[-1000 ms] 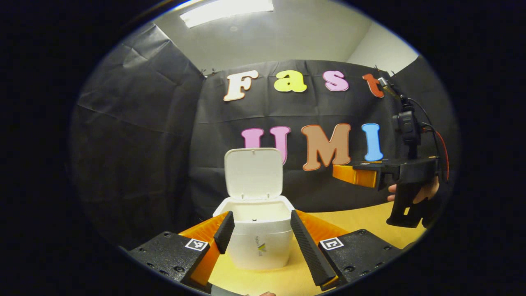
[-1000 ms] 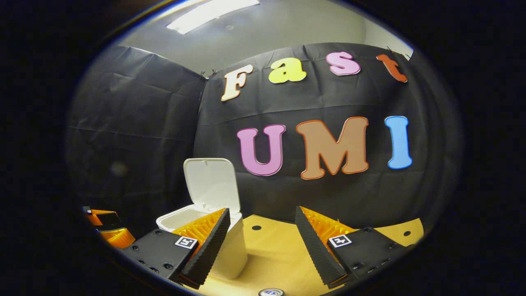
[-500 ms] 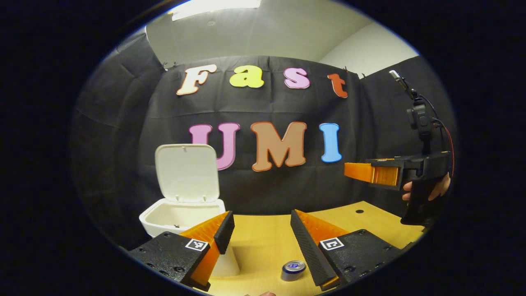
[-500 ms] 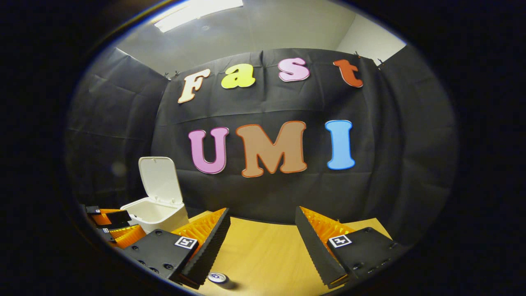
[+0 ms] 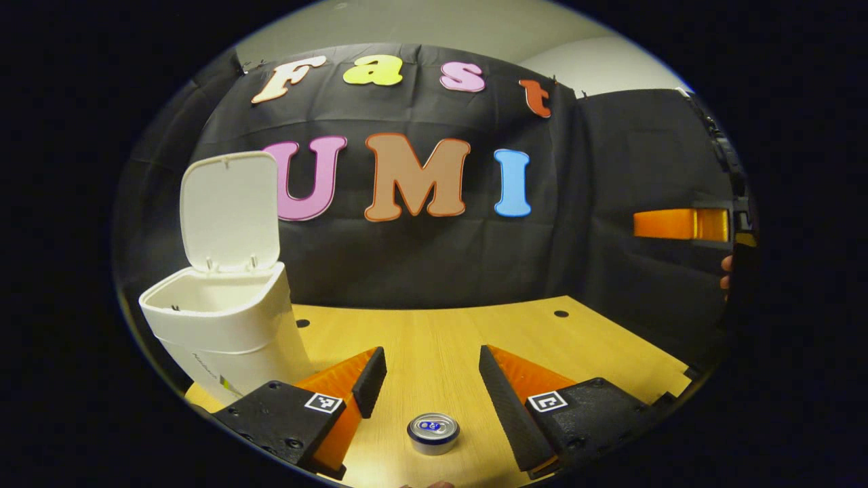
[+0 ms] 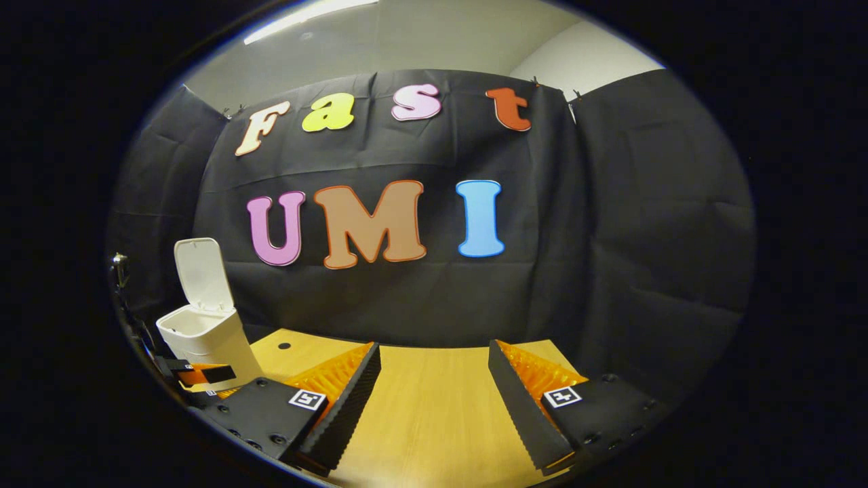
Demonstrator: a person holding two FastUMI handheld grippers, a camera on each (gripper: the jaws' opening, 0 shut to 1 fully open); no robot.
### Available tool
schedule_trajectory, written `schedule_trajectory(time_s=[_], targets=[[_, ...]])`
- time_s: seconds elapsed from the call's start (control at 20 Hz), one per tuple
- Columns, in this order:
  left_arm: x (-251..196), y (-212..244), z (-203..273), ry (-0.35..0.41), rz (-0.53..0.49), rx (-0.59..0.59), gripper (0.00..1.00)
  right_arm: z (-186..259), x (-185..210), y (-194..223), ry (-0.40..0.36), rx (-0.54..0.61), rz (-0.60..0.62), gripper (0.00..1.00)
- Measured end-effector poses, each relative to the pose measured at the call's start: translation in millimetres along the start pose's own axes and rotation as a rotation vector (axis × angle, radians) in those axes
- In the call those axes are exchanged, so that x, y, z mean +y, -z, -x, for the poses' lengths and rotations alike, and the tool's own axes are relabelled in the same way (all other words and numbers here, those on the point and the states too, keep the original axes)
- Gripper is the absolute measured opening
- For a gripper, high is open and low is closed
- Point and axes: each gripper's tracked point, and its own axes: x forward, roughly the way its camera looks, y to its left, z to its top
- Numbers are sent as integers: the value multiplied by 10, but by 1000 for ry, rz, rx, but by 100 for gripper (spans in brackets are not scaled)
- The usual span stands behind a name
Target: Press the lid of the desktop garbage bin to open it, pick up the crumpled paper on the desktop and throw it into the bin, then pick up the pop can on the desktop and drop it into the bin, and finally close the garbage bin lid.
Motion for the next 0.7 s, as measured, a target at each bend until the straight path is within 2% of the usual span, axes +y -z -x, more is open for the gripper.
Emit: schedule_trajectory(time_s=[0.2,0.45,0.7], targets=[[10,455,-239,-20,-40,78,84,121,-283,222,63,53,4,100],[-25,1058,-412,-33,1,183,84,260,-517,417,128,104,43,100],[-49,1571,-535,-47,-12,275,84,412,-654,511,168,134,78,99]])
